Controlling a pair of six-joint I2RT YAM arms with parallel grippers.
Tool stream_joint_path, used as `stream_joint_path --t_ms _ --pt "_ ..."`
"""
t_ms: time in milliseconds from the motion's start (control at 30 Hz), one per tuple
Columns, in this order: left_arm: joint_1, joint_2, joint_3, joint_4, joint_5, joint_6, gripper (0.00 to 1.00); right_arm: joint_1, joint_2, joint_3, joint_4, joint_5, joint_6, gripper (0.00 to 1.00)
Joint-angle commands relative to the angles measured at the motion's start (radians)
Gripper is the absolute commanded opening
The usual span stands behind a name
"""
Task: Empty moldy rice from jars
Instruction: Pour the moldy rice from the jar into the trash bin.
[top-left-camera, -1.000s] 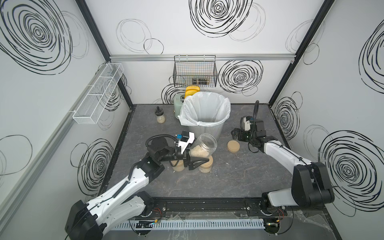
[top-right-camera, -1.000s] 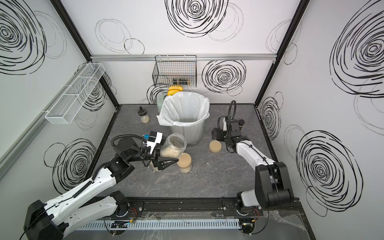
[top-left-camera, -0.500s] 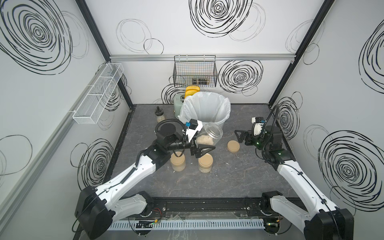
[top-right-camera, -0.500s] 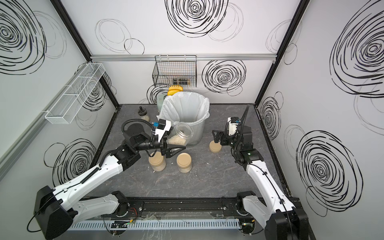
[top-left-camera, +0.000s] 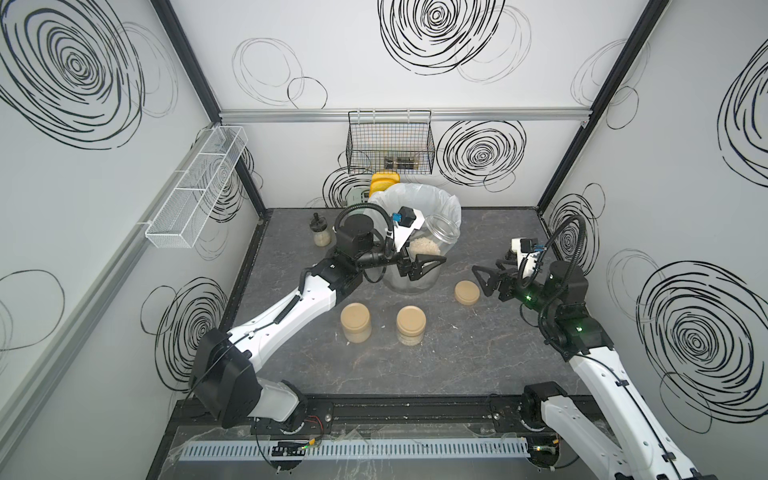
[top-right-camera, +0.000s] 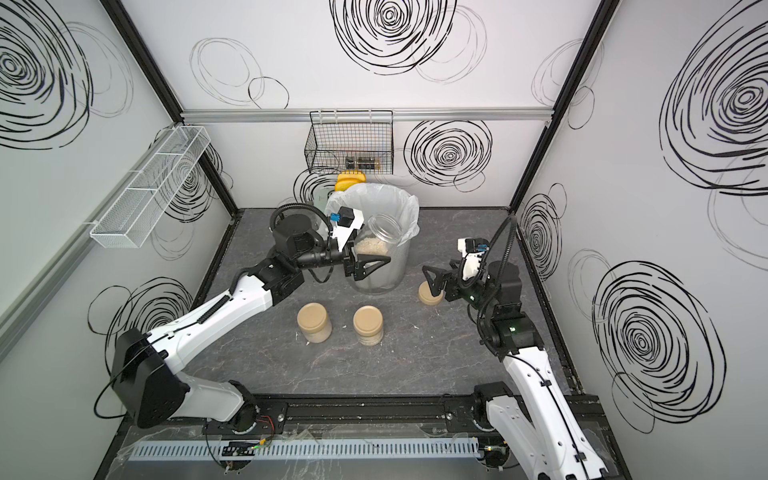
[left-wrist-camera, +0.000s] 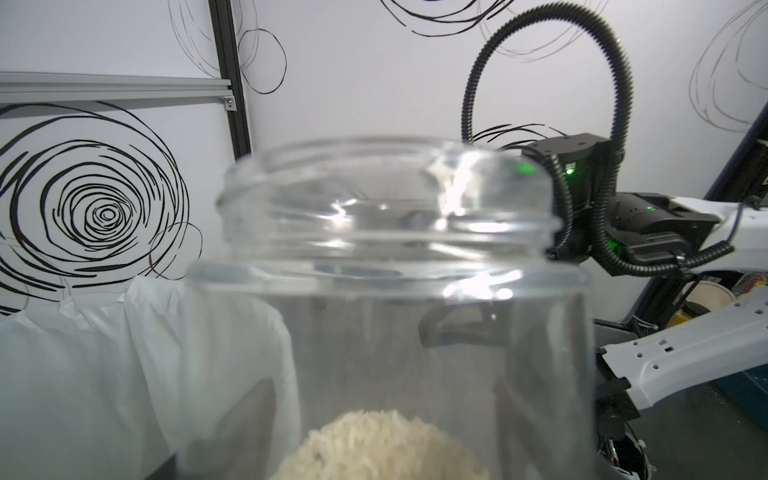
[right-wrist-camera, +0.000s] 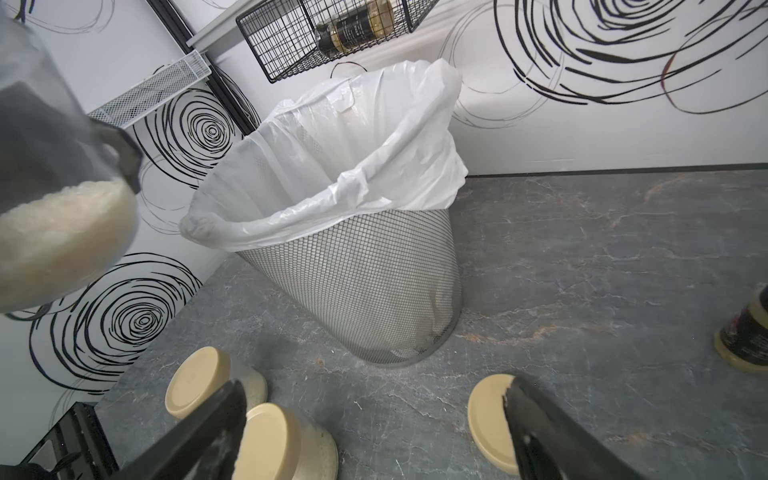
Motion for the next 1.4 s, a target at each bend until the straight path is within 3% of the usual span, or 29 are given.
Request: stream_joint_path --t_ms 0,500,833,1033,1133,1367 --pt "0.038 0.004 0.077 0.103 0.042 0.063 0.48 -0.004 -0.029 0.039 -0.020 -0.038 -0.050 0.98" --pt "0.233 0.086 0.141 0.150 0.147 0.102 0.48 -0.002 0.226 0.348 0.126 -0.171 -0.117 0.98" --pt "0.273 0.179 0.244 0.075 0.202 0.186 0.48 0.045 0.470 0.605 0.125 -0.297 -0.250 0.90" --pt "0.264 0.235 0.316 -0.071 0.134 0.334 0.48 0.159 0.600 0.736 0.044 -0.266 -0.430 0.84" --pt "0.256 0.253 0.346 -0.111 0.114 0.387 0.48 0.196 0.662 0.816 0.012 -0.258 -0.469 0.79" --pt "0.249 0.268 0.411 -0.184 0.081 0.472 0.48 0.248 0.717 0.913 -0.090 -0.265 -0.585 0.76"
